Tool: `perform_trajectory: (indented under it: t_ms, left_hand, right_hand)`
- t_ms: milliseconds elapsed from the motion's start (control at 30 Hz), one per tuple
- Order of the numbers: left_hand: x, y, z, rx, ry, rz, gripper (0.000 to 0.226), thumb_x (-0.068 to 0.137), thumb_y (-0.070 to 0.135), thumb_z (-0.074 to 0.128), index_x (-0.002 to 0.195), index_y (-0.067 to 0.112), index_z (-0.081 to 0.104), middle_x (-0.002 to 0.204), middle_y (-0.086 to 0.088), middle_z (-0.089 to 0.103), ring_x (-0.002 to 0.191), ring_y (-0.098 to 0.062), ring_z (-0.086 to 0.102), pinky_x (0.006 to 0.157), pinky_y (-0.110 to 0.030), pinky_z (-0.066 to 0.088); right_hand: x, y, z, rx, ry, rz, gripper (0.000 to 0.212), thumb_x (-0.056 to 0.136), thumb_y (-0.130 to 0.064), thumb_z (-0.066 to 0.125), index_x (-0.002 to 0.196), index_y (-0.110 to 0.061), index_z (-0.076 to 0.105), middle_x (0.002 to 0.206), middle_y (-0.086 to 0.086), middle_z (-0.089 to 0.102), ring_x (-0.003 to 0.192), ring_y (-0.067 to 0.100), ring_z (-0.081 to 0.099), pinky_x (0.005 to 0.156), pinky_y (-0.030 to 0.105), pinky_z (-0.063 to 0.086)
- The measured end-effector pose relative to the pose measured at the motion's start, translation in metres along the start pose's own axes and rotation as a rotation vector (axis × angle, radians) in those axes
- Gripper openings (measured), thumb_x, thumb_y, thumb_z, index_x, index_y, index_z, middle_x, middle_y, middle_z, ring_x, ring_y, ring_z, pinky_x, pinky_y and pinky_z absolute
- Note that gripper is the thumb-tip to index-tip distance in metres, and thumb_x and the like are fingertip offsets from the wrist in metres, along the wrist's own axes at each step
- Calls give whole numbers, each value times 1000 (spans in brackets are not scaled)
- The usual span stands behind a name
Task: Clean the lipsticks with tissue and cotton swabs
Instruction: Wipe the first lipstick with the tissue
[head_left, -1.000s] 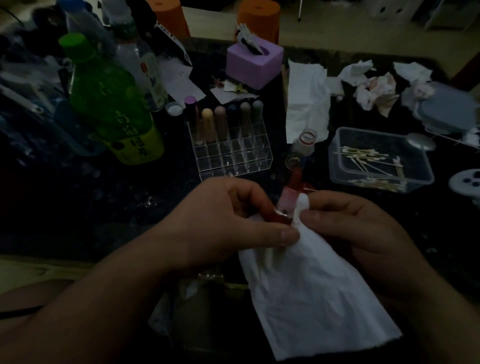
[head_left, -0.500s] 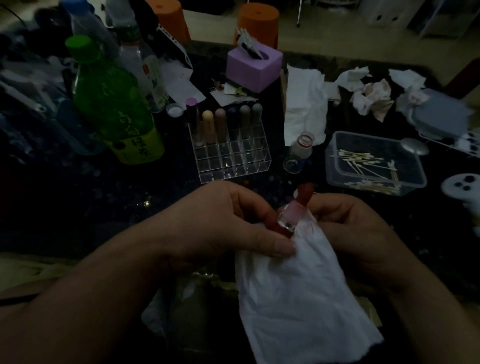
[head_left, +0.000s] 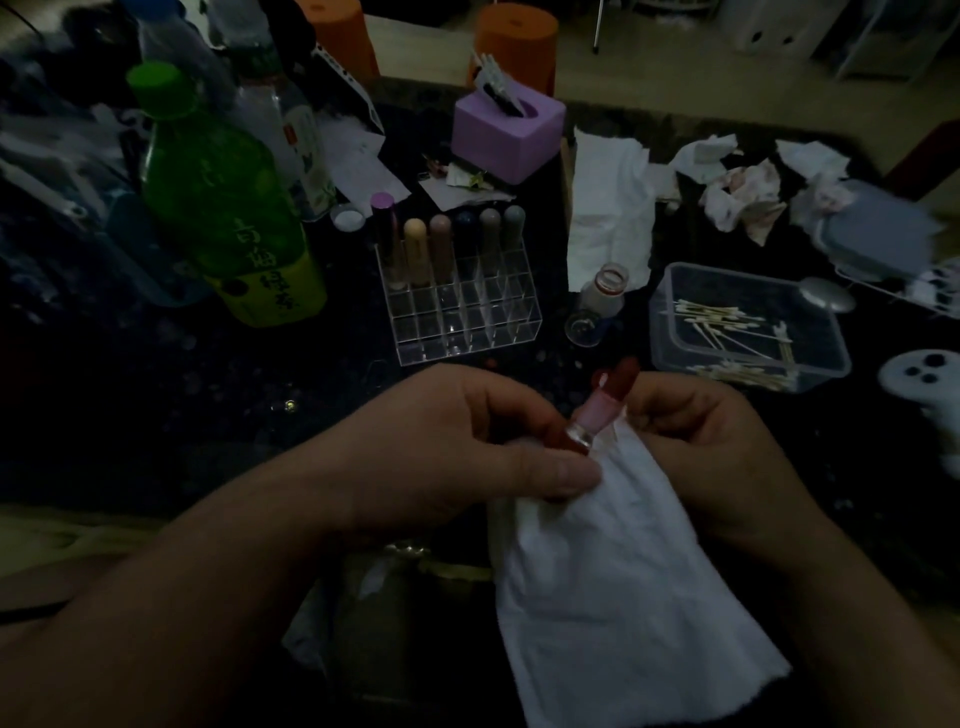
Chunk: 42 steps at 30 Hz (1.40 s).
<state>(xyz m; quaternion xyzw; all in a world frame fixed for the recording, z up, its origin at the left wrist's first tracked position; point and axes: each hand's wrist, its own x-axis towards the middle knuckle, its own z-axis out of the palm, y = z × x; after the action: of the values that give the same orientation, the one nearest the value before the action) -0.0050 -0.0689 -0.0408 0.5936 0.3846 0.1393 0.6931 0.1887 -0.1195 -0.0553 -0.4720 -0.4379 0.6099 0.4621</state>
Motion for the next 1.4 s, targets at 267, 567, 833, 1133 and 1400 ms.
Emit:
perform_trajectory:
  t_ms: [267, 567, 833, 1133, 1400]
  left_hand:
    - [5, -12, 0, 523, 365, 248, 31, 67, 51, 78, 93, 34, 73, 92, 19, 66, 89, 2, 63, 74, -13, 48]
    - [8, -11, 3, 787, 402, 246, 41, 72, 64, 63, 102, 39, 73, 103, 19, 48, 102, -5, 42, 82, -17, 36]
    - [5, -9, 7, 429, 189, 89, 11, 88, 29, 72, 98, 25, 72, 72, 2, 74, 61, -9, 71, 61, -34, 61]
    - [0, -4, 0, 239, -6, 47, 16, 83, 23, 76, 97, 15, 76, 86, -7, 77, 69, -27, 75, 72, -45, 62]
    - [-2, -2, -5, 34, -207, -98, 22, 82, 28, 71, 100, 17, 78, 97, -7, 77, 73, -33, 73, 71, -34, 57]
  right_hand:
    - [-1, 0, 8, -103, 207, -29, 16, 64, -29, 76, 74, -17, 78, 78, 8, 76, 70, 21, 73, 63, 26, 57]
    - [0, 6, 8, -275, 258, -142, 16, 76, -26, 69, 82, -13, 76, 77, 4, 75, 70, 17, 72, 65, 24, 58]
    - [-1, 7, 5, -237, 173, -147, 14, 73, -17, 71, 85, -14, 78, 83, 3, 77, 76, 20, 74, 65, 25, 58]
    - [5, 10, -7, -29, -63, -28, 28, 65, -21, 83, 81, -1, 71, 64, 22, 63, 38, 33, 53, 37, 31, 45]
    - [12, 18, -6, 77, -163, 46, 27, 67, -27, 87, 85, -10, 75, 73, 15, 67, 59, 33, 52, 60, 37, 44]
